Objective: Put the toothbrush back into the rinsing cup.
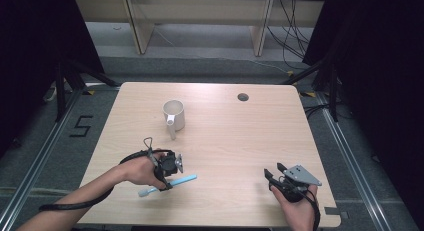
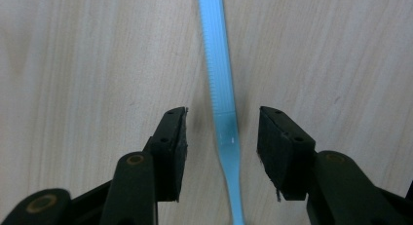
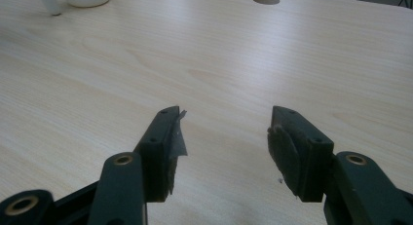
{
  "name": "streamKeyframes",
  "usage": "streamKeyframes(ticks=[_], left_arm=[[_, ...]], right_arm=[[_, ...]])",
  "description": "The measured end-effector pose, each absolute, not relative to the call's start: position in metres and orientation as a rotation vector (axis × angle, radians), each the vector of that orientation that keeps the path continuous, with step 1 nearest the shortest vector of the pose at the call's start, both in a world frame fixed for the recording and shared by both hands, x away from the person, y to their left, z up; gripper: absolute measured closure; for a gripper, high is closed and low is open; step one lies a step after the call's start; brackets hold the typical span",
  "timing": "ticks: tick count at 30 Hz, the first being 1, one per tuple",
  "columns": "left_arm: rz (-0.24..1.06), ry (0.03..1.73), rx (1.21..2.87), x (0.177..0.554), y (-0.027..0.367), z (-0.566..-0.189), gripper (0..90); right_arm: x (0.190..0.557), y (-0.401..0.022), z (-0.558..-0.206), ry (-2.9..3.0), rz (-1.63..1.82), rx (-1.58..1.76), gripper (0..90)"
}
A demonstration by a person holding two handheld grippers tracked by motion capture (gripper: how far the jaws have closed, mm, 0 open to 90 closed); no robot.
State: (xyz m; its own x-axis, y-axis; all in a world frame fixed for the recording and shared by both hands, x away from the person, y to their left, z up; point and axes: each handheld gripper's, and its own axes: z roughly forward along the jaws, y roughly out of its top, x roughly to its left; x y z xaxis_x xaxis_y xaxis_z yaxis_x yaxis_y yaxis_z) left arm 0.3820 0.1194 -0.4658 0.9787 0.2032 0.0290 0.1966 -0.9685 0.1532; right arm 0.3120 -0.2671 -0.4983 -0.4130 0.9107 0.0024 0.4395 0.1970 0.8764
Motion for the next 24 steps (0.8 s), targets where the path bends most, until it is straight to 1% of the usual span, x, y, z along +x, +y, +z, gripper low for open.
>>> streamKeyframes(ticks=[7, 15, 17, 19, 24], left_arm=[[0.058, 0.276, 3.011, 0.3820, 0.1149, -0.4696, 56.1], [0.063, 0.250, 3.019, 0.3832, 0.1122, -0.4706, 61.9], [0.057, 0.243, 3.027, 0.3830, 0.1117, -0.4712, 62.6], [0.054, 0.242, 3.029, 0.3829, 0.1114, -0.4721, 63.1], [0.045, 0.231, 3.035, 0.3837, 0.1113, -0.4734, 65.2]], right_arm=[[0.3117, -0.2667, -0.4987, 1.937, 1.150, 1.257, 46.3], [0.3123, -0.2667, -0.4987, 1.936, 1.146, 1.246, 46.1], [0.3097, -0.2641, -0.4986, 1.936, 1.144, 1.297, 46.0], [0.3124, -0.2668, -0.4988, 1.940, 1.131, 1.232, 46.0], [0.3127, -0.2671, -0.4988, 1.939, 1.130, 1.224, 45.9]])
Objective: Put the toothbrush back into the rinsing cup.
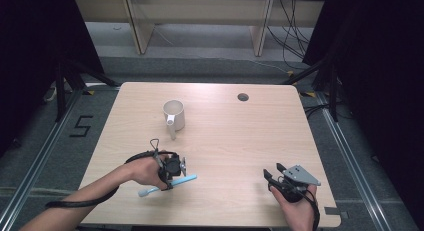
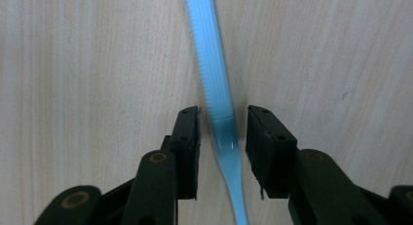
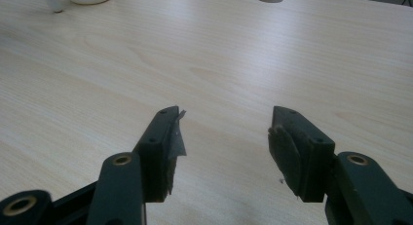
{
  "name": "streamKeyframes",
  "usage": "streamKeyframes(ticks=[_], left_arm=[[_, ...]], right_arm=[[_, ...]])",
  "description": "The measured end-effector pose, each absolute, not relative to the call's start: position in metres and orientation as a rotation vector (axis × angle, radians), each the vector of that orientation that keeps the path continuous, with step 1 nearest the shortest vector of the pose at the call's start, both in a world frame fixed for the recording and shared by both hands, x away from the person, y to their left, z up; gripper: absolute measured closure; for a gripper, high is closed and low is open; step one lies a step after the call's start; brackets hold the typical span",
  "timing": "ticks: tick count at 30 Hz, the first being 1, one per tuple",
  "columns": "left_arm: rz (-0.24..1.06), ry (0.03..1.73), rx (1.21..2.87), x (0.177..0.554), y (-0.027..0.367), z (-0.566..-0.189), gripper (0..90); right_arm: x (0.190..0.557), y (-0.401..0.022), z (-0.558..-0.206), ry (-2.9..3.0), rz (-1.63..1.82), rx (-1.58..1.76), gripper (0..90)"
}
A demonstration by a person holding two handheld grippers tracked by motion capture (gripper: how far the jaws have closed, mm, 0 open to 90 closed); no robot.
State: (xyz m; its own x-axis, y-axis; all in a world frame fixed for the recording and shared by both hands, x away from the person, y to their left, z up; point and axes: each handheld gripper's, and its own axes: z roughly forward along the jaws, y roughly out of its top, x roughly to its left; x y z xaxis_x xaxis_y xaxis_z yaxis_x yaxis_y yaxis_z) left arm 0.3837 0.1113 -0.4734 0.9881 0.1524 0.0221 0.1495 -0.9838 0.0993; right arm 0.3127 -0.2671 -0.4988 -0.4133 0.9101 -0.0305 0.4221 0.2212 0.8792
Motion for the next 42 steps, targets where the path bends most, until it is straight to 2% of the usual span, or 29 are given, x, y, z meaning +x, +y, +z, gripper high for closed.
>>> streamKeyframes(ticks=[35, 42], left_arm=[[-0.004, 0.167, 3.079, 0.3856, 0.1078, -0.4786, 77.5], [-0.011, 0.075, 3.089, 0.3867, 0.1084, -0.4783, 78.0]], right_arm=[[0.3124, -0.2654, -0.4997, 1.946, 1.134, 1.238, 45.6], [0.3117, -0.2639, -0.5000, 1.949, 1.142, 1.258, 45.6]])
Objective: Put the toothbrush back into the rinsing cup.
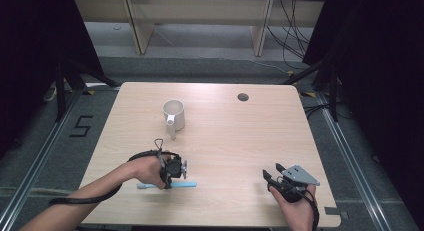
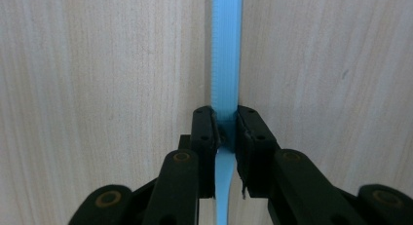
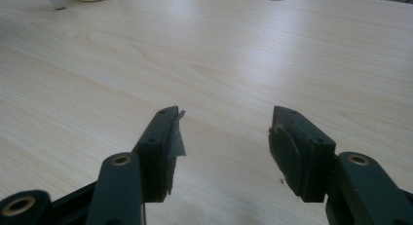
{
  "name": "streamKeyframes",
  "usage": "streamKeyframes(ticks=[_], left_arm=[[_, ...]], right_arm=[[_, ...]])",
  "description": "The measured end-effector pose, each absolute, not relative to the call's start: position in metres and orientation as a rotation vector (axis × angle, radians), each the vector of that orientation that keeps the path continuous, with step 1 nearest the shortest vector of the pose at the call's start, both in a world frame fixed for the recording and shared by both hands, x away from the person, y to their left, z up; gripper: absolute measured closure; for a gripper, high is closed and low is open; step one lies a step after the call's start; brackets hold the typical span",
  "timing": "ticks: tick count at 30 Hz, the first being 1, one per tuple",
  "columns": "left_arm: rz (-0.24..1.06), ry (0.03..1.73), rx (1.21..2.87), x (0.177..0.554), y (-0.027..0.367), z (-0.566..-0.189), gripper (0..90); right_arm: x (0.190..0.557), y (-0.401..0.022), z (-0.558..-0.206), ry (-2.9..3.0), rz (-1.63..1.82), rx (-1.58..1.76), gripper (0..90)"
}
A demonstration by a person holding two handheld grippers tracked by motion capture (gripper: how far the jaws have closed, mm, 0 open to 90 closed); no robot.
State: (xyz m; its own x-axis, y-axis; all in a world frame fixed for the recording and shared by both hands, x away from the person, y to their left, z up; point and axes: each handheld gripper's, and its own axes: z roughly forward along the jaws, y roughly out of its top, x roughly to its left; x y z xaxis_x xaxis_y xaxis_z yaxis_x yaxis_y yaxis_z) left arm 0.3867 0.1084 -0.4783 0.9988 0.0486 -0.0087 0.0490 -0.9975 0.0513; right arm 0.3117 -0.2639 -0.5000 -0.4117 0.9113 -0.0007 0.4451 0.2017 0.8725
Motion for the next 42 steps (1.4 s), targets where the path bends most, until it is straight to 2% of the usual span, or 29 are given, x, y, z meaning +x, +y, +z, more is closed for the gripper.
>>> streamKeyframes(ticks=[25, 42], left_arm=[[0.014, 0.022, 3.041, 0.382, 0.112, -0.463, 78.2], [0.027, -0.023, 3.011, 0.380, 0.113, -0.450, 78.4]], right_arm=[[0.311, -0.259, -0.500, 1.983, 1.154, 1.264, 45.6], [0.315, -0.242, -0.498, 2.109, 1.181, 1.091, 45.6]])
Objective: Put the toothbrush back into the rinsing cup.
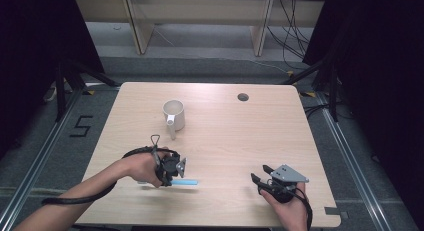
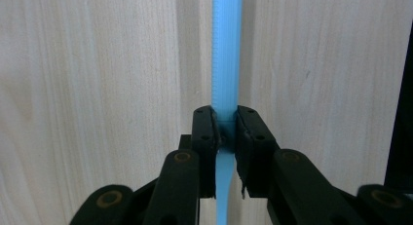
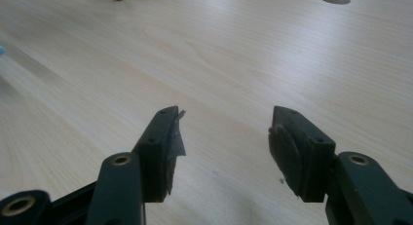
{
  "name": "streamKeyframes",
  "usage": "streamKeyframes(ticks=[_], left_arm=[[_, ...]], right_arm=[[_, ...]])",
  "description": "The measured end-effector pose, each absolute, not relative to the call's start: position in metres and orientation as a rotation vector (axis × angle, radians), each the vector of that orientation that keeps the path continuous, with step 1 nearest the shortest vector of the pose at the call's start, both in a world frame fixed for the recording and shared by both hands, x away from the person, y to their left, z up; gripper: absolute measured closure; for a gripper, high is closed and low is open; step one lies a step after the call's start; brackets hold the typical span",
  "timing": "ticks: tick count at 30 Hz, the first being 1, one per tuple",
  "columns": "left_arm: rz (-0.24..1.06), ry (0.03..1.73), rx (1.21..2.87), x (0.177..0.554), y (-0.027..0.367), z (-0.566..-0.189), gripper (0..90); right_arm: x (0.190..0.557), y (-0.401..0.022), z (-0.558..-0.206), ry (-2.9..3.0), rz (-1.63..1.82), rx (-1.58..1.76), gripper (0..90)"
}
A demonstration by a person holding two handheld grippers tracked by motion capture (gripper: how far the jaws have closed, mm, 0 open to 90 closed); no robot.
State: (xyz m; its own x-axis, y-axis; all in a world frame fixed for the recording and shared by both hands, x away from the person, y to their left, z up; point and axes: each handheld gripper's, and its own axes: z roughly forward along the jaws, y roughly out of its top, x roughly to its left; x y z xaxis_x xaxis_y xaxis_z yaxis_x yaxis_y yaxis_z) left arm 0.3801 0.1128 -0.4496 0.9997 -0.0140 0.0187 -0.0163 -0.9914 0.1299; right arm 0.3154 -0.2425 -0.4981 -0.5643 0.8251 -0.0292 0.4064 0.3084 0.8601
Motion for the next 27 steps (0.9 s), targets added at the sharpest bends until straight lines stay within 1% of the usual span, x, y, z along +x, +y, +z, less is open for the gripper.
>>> streamKeyframes(ticks=[1, 7, 12, 19, 21, 23, 27], left_arm=[[0.023, -0.020, 3.011, 0.380, 0.113, -0.449, 78.4], [0.021, -0.015, 3.006, 0.380, 0.113, -0.446, 78.4], [0.033, -0.032, 3.003, 0.381, 0.112, -0.442, 78.4], [0.044, -0.058, 2.990, 0.379, 0.108, -0.436, 78.4], [0.044, -0.066, 2.991, 0.379, 0.107, -0.436, 78.4], [0.052, -0.076, 2.988, 0.379, 0.106, -0.434, 78.4], [0.063, -0.097, 2.976, 0.378, 0.101, -0.430, 78.4]], right_arm=[[0.314, -0.240, -0.498, 2.115, 1.195, 1.124, 45.6], [0.315, -0.238, -0.497, 2.121, 1.194, 1.097, 45.6], [0.314, -0.228, -0.494, 2.160, 1.226, 1.073, 45.2], [0.316, -0.207, -0.493, 2.266, 1.289, 0.916, 44.2], [0.314, -0.203, -0.492, 2.292, 1.305, 0.927, 44.1], [0.317, -0.194, -0.493, 2.335, 1.317, 0.825, 43.7], [0.318, -0.182, -0.493, 2.384, 1.361, 0.757, 43.7]])
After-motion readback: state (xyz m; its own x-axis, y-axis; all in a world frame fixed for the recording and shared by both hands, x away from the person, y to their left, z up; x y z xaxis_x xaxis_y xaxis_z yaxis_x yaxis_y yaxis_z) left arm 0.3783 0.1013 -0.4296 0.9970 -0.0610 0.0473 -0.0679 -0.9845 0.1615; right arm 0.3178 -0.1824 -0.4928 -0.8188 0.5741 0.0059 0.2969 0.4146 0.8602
